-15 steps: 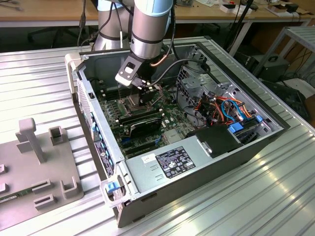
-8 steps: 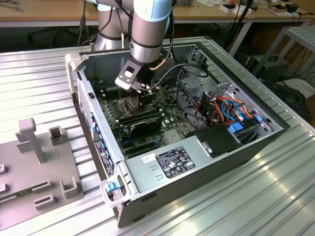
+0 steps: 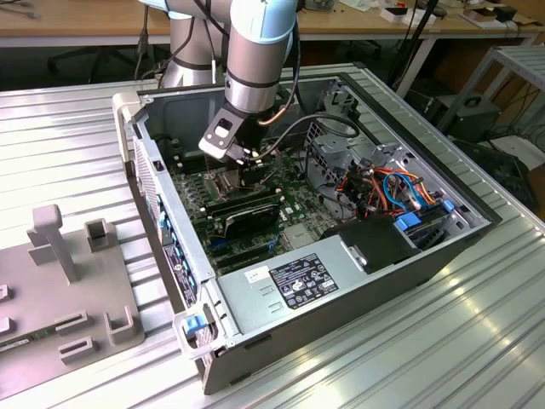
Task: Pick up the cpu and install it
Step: 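Place the cpu into insertion slot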
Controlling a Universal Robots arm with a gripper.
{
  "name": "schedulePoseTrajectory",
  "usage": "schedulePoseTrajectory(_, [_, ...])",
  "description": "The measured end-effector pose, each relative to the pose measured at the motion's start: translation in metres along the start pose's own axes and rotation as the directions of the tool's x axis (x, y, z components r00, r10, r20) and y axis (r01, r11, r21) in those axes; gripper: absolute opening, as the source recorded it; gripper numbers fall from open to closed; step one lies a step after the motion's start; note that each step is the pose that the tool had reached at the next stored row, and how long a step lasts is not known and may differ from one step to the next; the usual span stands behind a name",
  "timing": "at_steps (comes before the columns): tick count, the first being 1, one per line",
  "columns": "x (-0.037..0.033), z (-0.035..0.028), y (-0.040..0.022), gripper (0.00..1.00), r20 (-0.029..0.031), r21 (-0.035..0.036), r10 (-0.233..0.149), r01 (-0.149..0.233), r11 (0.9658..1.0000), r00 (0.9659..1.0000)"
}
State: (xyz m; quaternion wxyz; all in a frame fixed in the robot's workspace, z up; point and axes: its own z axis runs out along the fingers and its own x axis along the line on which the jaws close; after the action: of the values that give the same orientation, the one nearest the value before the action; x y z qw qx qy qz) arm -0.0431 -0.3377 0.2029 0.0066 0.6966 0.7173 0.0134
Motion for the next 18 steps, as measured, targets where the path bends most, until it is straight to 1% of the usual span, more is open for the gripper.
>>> schedulePoseTrajectory(8, [0.0002, 0.002, -0.0001, 0.55, -0.0001, 0.0, 0.0, 0.0, 1.0, 1.0])
schedulePoseTrajectory(14, [0.0032, 0.0027, -0.0001, 0.55, 0.0, 0.0, 0.0, 0.0, 1.0, 1.0])
schedulePoseTrajectory(18, [0.0032, 0.0032, -0.002, 0.55, -0.0001, 0.0, 0.0, 0.0, 1.0, 1.0])
